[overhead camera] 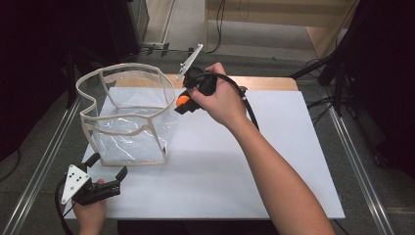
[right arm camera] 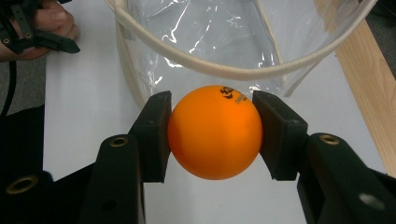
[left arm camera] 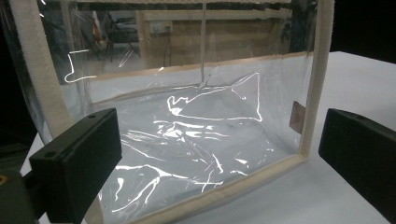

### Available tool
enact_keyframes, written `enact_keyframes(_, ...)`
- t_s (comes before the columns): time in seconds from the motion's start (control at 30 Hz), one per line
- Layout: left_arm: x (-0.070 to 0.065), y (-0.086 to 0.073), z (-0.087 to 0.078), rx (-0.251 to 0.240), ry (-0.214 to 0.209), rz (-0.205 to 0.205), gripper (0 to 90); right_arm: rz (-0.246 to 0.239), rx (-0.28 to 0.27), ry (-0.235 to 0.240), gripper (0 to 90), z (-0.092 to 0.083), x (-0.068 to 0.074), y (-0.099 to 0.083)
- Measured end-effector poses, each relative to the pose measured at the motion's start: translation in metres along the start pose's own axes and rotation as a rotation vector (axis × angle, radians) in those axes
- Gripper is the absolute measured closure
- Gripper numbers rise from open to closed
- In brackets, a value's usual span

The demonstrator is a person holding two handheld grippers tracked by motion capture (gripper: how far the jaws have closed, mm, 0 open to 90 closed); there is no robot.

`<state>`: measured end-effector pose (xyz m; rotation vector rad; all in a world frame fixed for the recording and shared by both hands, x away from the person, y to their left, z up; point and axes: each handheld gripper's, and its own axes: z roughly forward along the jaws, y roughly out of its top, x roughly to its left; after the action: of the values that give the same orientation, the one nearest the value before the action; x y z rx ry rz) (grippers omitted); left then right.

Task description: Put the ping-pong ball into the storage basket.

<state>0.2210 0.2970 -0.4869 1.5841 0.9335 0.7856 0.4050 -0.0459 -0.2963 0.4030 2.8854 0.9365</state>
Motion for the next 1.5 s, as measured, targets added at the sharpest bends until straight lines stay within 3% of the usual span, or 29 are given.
enact_keyframes(0.67, 0.0, 0.0, 0.0, -0.001, 0.0, -0.003, 0.1, -0.01, -0.014, 0.005, 47.7, -0.008, -0.001, 0.015)
enact_keyframes(1.5, 0.001, 0.0, 0.0, -0.001, -0.004, -0.006, 0.0, -0.024, -0.016, 0.021, 47.7, 0.003, 0.004, 0.042)
